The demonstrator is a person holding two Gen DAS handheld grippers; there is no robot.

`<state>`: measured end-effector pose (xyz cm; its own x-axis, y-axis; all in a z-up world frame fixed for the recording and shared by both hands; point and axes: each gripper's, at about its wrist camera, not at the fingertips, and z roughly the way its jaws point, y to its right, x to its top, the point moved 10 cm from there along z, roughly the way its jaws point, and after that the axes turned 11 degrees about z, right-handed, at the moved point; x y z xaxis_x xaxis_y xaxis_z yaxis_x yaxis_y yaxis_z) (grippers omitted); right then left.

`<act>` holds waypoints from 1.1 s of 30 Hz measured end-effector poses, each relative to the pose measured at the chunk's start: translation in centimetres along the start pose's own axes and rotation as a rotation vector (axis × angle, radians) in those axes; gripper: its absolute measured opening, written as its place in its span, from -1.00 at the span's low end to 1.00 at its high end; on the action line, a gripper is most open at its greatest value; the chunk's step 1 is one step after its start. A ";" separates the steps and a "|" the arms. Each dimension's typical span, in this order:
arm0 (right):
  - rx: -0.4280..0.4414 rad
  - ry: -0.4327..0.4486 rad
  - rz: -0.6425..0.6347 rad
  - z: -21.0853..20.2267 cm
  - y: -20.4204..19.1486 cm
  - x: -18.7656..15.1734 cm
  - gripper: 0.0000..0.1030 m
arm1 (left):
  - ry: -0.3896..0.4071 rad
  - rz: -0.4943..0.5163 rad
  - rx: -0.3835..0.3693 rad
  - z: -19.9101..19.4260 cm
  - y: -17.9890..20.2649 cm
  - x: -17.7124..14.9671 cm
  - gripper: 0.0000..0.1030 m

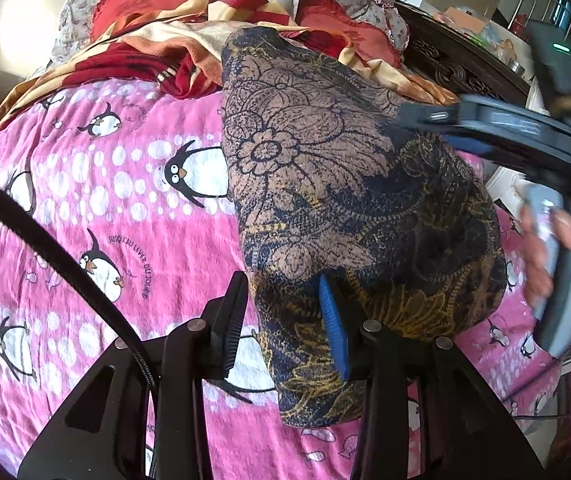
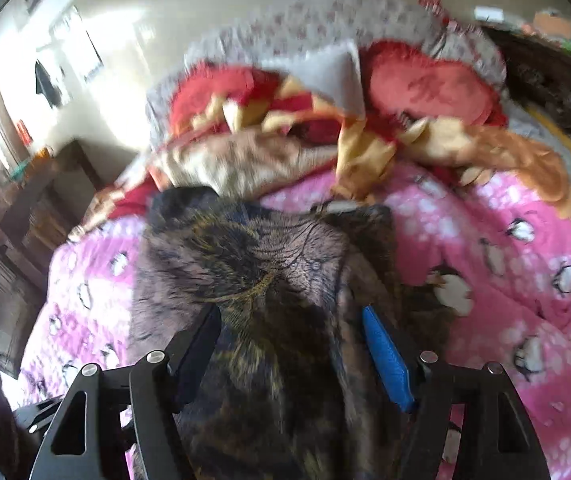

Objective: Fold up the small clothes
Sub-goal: 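Lower the held garment onto the pink quilt with both grippers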

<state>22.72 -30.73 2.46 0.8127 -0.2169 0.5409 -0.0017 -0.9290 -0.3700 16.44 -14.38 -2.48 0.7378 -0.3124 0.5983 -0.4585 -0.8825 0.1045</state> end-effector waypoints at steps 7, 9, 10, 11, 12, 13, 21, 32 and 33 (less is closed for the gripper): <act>-0.076 0.114 -0.013 -1.7 1.4 2.0 -0.95 | 0.012 0.016 0.007 0.1 -0.2 0.8 -0.28; -0.080 0.114 0.027 -1.9 2.8 2.2 -0.95 | 0.010 0.011 0.006 0.4 -0.4 0.9 -0.18; -0.060 0.086 0.053 -1.3 3.2 2.0 -0.95 | 0.010 0.007 0.006 0.5 -0.5 0.9 -0.18; -0.052 0.066 0.064 -0.9 3.5 1.6 -0.95 | 0.009 0.002 0.005 0.6 -0.5 0.9 -0.18; -0.048 0.069 0.060 -1.0 3.4 1.4 -0.95 | 0.011 -0.002 0.004 0.5 -0.5 0.9 -0.18; -0.052 0.076 0.047 -1.3 3.3 1.3 -0.95 | 0.013 -0.001 0.006 0.5 -0.5 1.0 -0.18; -0.031 0.094 0.073 -3.9 3.8 0.0 -0.16 | 0.011 0.005 0.015 0.4 -0.5 1.1 -0.18; -0.078 0.077 -0.021 -4.2 2.5 -2.8 -0.02 | 0.011 -0.001 0.028 0.0 -0.4 1.2 -0.18; -0.079 0.075 -0.023 -4.2 2.5 -2.9 -0.02 | 0.013 0.000 0.029 -0.1 -0.4 1.2 -0.18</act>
<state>17.93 -33.70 3.13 0.7674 -0.2145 0.6042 -0.0321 -0.9541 -0.2978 17.51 -14.40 -1.73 0.7316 -0.3077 0.6084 -0.4437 -0.8924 0.0822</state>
